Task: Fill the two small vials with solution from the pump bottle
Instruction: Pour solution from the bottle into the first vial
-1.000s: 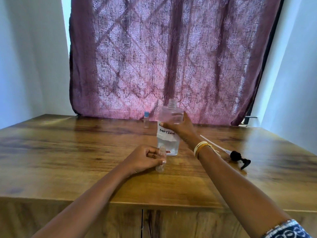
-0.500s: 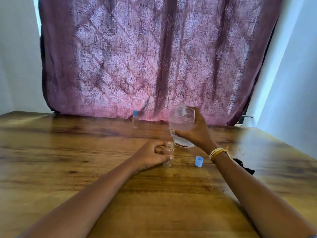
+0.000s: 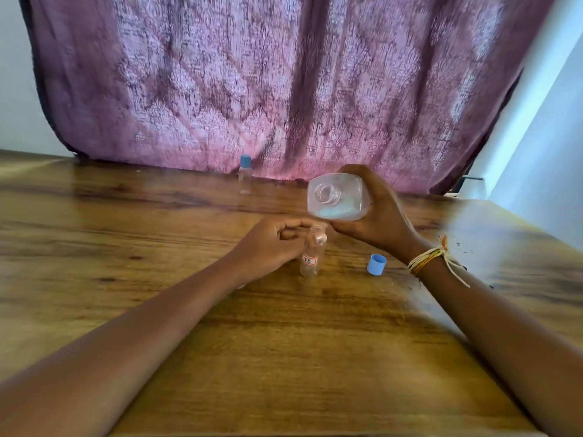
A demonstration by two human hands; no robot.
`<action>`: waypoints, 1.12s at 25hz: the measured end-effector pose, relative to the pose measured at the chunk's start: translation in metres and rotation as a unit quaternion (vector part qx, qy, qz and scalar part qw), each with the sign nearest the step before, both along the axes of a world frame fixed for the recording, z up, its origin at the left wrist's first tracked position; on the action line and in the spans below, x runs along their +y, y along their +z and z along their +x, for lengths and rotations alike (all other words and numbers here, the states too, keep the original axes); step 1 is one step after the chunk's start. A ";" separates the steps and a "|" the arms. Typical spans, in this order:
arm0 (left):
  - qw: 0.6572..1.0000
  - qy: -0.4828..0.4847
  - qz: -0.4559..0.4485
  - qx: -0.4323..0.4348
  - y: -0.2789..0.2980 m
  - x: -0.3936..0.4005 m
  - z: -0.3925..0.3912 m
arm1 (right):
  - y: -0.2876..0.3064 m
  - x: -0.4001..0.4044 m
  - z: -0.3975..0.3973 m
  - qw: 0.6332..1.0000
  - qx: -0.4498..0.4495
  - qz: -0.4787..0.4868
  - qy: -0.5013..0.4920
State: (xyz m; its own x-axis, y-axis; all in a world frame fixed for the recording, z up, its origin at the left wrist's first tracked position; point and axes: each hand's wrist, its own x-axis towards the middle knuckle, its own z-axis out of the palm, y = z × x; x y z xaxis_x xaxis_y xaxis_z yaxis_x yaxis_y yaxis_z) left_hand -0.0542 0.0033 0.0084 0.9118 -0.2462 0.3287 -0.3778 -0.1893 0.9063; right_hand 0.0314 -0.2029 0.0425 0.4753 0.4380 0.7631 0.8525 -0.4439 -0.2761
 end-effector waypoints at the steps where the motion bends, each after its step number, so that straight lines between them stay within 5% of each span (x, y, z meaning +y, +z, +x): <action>1: 1.000 0.003 -0.010 0.000 0.000 0.000 0.000 | -0.002 -0.002 0.000 1.000 -0.013 -0.010 -0.007; 28: 0.999 0.030 -0.036 0.019 0.007 -0.003 -0.011 | -0.006 -0.014 0.001 0.983 -0.142 -0.107 -0.049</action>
